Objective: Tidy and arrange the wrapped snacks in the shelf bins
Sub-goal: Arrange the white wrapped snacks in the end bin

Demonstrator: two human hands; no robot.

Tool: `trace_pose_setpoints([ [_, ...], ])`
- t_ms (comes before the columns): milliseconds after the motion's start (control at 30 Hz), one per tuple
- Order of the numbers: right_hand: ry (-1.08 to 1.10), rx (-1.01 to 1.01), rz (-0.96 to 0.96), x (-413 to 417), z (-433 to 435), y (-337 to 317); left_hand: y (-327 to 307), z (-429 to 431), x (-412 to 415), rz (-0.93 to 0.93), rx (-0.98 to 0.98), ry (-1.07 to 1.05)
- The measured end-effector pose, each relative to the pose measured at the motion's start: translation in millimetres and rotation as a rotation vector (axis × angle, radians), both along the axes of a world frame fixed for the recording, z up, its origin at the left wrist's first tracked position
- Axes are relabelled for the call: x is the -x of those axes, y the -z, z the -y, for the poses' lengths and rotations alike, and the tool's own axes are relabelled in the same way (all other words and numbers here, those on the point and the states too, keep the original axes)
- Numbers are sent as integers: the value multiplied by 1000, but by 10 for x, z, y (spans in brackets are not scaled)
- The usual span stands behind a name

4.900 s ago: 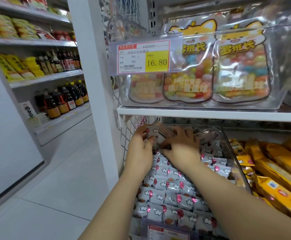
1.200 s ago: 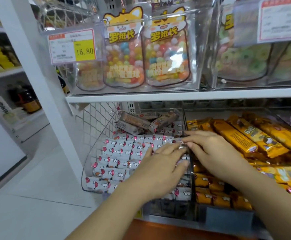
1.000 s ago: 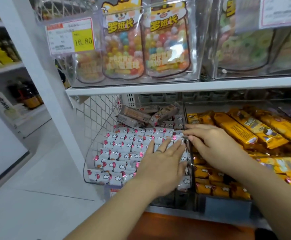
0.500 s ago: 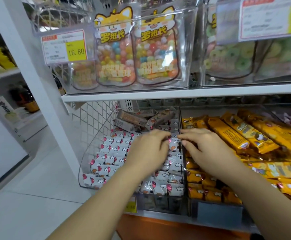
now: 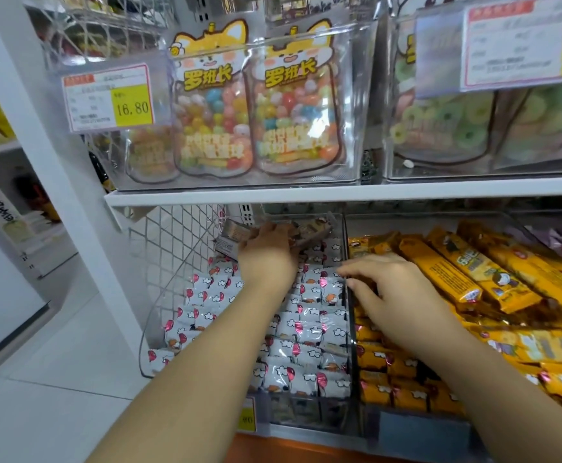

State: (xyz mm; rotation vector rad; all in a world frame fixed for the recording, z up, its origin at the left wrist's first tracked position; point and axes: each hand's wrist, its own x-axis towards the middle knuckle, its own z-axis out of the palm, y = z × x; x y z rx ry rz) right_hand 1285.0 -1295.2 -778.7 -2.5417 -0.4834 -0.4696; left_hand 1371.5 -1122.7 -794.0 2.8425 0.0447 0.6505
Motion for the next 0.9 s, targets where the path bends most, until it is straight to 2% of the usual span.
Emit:
trace_pose_setpoints([
  [100,9,-13,-4,5,-5,-5,-52,-81,203,151,83,88],
  [167,15,-34,13,20,-26,-21,-86,-127,374,160,130,150],
  [367,-1,-50,73,66,-208,-105,-117,-399,901,15,326,317],
  [533,-50,191,-46,83,-475,-115,-132,-696,1151,-241,400,408],
  [700,-129,237,-92,141,-582,-127,-138,-853,1236,-332,472,460],
  [800,-146,213,-143,141,-610,-160,-136,-938,1223,-406,604,482],
  [900,-123,140,-204,9,-687,-200,-108,-976,1178,-372,628,449],
])
